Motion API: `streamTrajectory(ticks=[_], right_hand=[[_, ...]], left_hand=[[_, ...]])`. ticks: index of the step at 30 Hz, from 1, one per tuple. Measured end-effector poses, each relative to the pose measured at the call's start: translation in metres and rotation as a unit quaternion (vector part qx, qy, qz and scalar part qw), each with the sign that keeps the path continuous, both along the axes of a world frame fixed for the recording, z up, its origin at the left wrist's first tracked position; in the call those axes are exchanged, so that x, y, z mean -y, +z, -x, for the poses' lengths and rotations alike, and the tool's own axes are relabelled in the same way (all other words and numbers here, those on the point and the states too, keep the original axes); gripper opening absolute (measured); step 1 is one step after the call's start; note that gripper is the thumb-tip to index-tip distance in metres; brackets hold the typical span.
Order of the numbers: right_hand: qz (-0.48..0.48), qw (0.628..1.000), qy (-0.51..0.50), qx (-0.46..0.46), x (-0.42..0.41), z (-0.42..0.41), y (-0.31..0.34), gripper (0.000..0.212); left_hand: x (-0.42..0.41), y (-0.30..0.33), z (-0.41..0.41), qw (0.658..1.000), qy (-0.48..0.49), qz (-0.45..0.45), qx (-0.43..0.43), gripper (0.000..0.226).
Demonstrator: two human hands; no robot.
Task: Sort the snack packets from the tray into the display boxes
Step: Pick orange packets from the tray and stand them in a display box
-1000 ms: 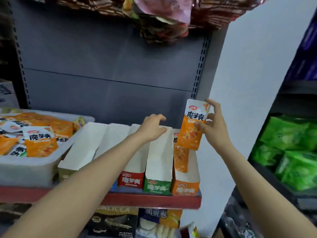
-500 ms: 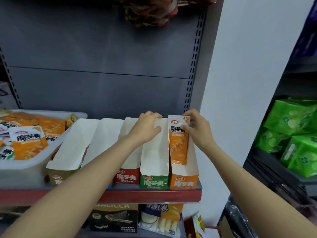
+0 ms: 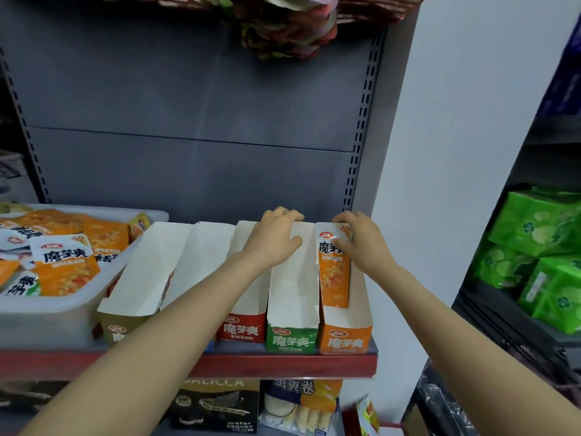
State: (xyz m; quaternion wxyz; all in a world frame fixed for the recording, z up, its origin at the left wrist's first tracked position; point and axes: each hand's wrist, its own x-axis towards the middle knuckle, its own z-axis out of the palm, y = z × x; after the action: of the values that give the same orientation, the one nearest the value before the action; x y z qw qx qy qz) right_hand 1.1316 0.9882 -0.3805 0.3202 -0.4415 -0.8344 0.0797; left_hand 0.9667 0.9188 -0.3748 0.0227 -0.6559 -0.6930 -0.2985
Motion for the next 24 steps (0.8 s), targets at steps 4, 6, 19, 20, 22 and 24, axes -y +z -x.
streamTrajectory(ticks=[4,6,19,20,22,24], right_hand=[[-0.084,0.996,-0.001,-0.008,0.017,0.006,0.006,0.034],[-0.106,0.994,0.020,-0.026,0.034,0.017,0.013,0.031],[-0.002,0.959,0.283,-0.021,0.162,0.201,0.026,0.022],[0.009,0.957,0.291,-0.019,0.169,0.219,0.026,0.021],[0.049,0.952,0.301,-0.007,0.182,0.252,0.025,0.027],[0.075,0.950,0.300,0.044,0.192,0.281,0.022,0.045]], left_hand=[[0.021,0.008,0.007,0.998,-0.001,-0.052,0.023,0.039],[0.040,0.010,0.016,0.994,-0.008,-0.090,0.055,0.033],[0.185,0.012,0.183,0.975,0.178,-0.110,0.077,0.019],[0.194,0.010,0.200,0.974,0.198,-0.083,0.069,0.024],[0.211,0.004,0.233,0.972,0.230,-0.021,0.040,0.036],[0.225,-0.002,0.259,0.962,0.269,0.040,0.014,0.048]])
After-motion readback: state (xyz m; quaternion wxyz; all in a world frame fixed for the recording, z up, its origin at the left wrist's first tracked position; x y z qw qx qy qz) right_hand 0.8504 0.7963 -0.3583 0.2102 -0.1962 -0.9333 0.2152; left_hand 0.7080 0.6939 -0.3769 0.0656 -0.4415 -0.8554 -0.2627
